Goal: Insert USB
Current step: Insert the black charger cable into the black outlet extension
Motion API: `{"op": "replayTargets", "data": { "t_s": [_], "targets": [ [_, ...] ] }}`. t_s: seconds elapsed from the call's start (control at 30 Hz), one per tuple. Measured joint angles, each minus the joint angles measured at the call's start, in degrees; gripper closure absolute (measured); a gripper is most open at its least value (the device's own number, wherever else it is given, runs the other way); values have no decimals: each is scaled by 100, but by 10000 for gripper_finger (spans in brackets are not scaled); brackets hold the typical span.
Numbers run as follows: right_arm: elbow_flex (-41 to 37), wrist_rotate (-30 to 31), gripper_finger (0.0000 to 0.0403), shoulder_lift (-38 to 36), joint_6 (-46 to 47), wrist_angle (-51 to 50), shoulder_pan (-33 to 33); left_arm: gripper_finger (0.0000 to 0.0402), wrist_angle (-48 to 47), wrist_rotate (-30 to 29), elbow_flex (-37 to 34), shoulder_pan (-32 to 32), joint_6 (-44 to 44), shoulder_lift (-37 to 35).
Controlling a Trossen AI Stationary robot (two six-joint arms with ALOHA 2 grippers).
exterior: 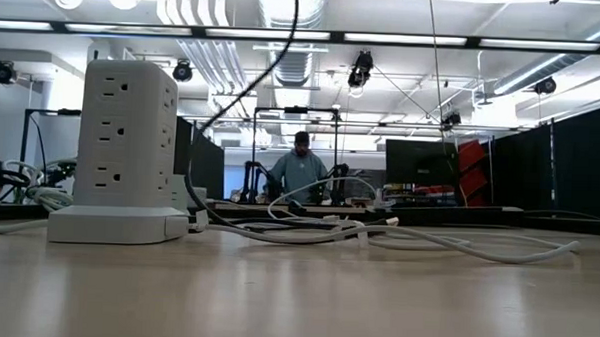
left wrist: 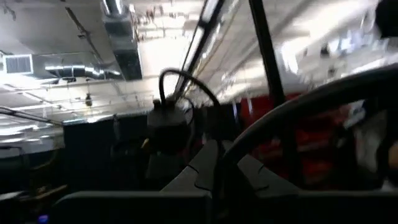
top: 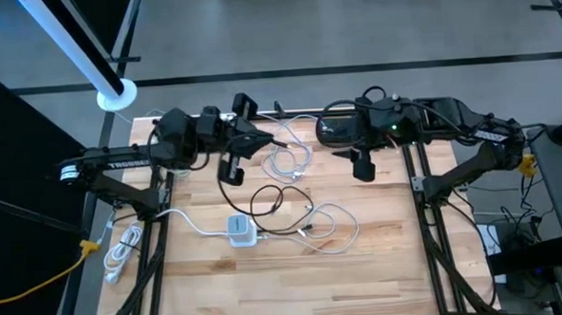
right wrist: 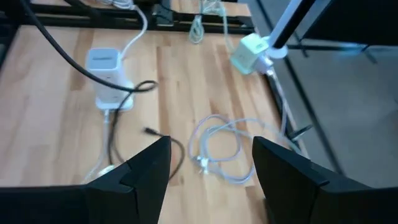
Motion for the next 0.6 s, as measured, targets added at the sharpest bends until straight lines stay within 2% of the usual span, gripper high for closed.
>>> {"op": "replayTargets", "data": {
  "t_s": [0.13, 0.23, 0.4, 0.6],
  "targets": [
    [-225, -800, 197, -178, 34, 0, -370, 399, -563, 8, 0, -37, 1358, 4],
    [-247, -1715, 197, -186, 239, 17, -812, 399, -677, 7, 0, -35, 1729, 4],
    [-243, -3866, 199, 196, 603, 81, -1739, 399, -661, 255, 0, -43, 2295, 179],
    [22, -6270, 208, 1217, 1156, 417, -2444, 399, -664, 749, 0, -43, 2333, 658]
  ]
}}
